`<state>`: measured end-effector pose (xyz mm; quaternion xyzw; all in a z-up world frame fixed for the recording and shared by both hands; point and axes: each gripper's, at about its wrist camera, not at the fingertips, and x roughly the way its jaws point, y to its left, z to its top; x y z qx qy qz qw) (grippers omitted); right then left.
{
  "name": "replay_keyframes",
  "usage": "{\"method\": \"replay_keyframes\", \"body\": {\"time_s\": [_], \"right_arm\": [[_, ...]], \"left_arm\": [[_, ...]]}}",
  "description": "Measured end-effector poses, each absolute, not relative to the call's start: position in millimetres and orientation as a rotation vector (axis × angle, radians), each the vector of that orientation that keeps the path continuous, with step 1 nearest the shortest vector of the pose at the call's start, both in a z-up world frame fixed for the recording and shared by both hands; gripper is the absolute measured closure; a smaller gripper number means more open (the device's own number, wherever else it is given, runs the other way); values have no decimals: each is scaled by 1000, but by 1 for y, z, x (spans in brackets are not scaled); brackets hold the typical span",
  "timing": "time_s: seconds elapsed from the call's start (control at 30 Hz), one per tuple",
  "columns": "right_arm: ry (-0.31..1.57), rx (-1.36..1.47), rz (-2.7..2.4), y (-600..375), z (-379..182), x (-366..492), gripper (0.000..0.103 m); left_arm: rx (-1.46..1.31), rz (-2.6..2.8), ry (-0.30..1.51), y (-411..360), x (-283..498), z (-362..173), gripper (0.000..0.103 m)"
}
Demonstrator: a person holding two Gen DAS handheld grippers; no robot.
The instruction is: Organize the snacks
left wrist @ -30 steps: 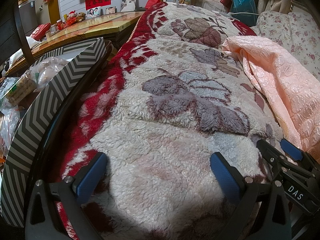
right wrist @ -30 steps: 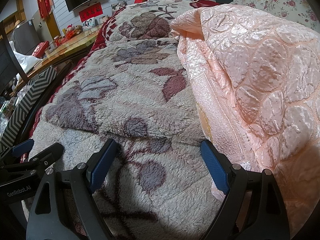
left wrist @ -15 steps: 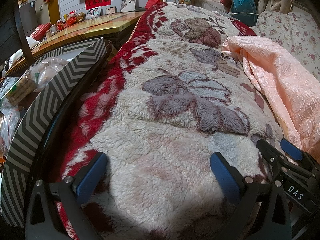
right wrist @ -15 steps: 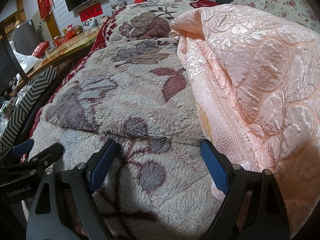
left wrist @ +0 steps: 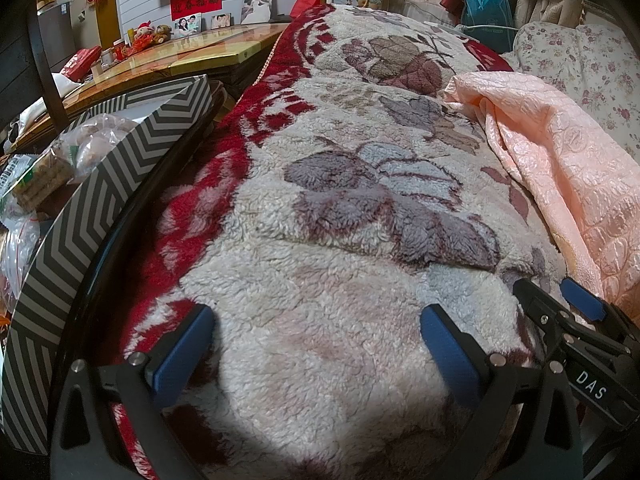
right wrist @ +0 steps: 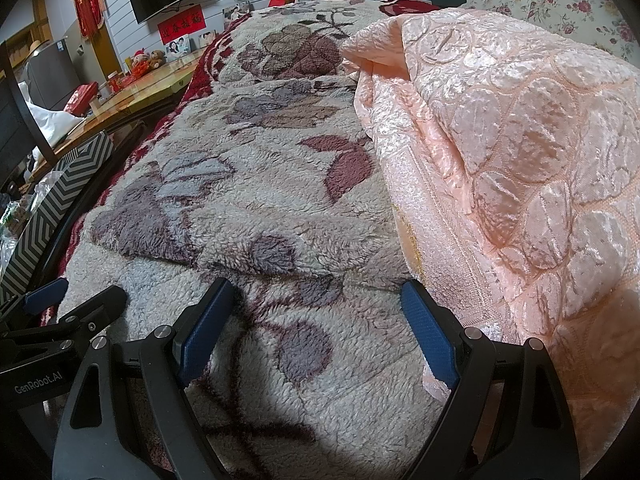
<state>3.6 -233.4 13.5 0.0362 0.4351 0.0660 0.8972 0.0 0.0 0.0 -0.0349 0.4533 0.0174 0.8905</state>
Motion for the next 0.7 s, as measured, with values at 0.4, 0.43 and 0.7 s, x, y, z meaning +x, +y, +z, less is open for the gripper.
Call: {"method": "replay_keyframes", "body": {"time_s": [0.4, 0.43, 0.7], "right_arm": [[901, 74, 136, -233, 14, 4, 17], [901, 74, 136, -233, 13, 4, 17], [901, 76, 137, -233, 13, 4, 16]], "left_arm": [[-73, 36, 941, 1, -1, 0, 0], [-73, 36, 941, 1, -1, 0, 0], [-73, 36, 941, 1, -1, 0, 0]]}}
